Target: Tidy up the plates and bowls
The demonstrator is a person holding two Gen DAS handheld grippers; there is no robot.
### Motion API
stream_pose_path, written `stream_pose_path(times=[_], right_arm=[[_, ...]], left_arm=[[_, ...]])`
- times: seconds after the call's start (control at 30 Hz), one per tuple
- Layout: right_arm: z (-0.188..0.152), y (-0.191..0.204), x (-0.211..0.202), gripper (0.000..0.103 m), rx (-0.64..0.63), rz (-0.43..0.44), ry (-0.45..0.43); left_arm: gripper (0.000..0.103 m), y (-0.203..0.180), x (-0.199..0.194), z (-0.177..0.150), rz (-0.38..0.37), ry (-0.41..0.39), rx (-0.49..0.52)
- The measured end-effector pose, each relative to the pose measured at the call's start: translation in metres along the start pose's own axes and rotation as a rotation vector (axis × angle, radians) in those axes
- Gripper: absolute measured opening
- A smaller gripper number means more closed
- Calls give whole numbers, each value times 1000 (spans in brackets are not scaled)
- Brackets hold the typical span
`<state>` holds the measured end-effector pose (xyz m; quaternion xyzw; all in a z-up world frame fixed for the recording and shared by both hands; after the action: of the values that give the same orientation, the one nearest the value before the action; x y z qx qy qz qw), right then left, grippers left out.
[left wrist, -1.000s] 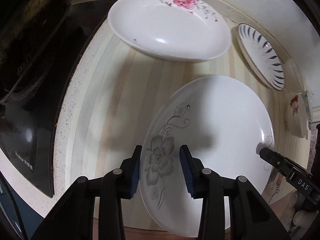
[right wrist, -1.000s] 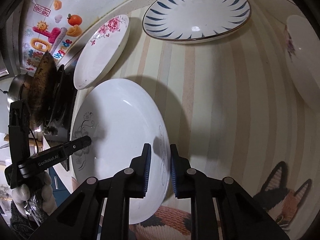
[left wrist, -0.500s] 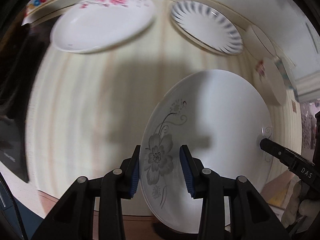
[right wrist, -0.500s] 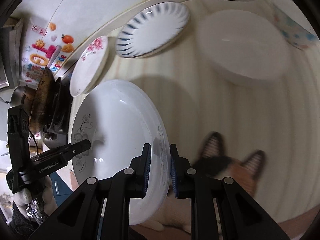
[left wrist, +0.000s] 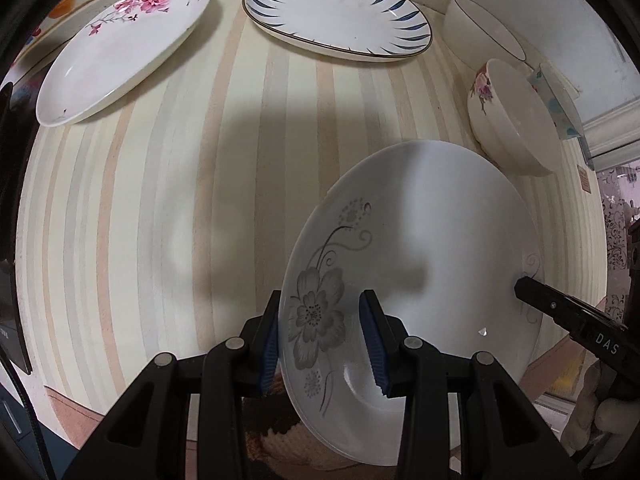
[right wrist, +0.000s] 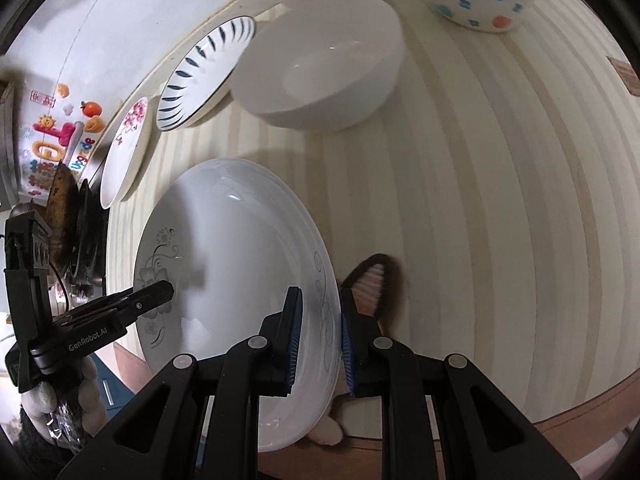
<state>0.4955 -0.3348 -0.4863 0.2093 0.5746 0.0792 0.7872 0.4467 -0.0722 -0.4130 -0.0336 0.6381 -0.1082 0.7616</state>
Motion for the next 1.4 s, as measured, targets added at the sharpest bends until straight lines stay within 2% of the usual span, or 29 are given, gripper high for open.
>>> stream_pose_path(times=[0.4, 0.67, 0.8, 0.93, 0.97, 1.03, 1.1, 1.17, 1.3, 1.4], right_arm=[[4, 3, 9, 20, -15, -2, 2], [4, 4, 10, 20, -21, 9, 12], [8, 1, 11, 20, 19, 36, 82], [11, 3, -15, 21, 15, 32, 77], [12, 9, -27, 22, -10, 30, 67], [14, 24, -44, 36, -61, 36, 49], [20, 50, -55, 40, -116, 71, 37], [28, 76, -58, 41, -154, 106, 36], [63, 153, -44, 41, -254, 222, 37], [95, 207, -18, 41, -377, 213, 7]], left_arm=[[35, -5, 15, 0, 53, -8, 13], [35, -15, 21, 5, 54, -9, 0], [35, -8, 0, 2, 36, -19, -35], [35, 4, -51, 13, 37, -128, -86], [35, 8, -60, 16, 35, -147, -103], [35, 21, -78, 26, 41, -193, -148], [35, 40, -91, 40, 53, -236, -201], [35, 59, -95, 50, 80, -256, -245], [35, 111, -87, 70, 123, -270, -372], [35, 147, -77, 80, 148, -272, -452]])
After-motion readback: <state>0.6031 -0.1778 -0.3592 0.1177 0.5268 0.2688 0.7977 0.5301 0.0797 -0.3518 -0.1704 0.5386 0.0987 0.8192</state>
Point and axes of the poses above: each gripper's, at about its wrist camera, not at the fingertips, and x roughly the way its jaws point, y to its left, z to its top, the point moved 4 cm from there along x, roughly the way its jaws point, and after that the axes turned 5 degrees about -y, right-handed, at the moved point
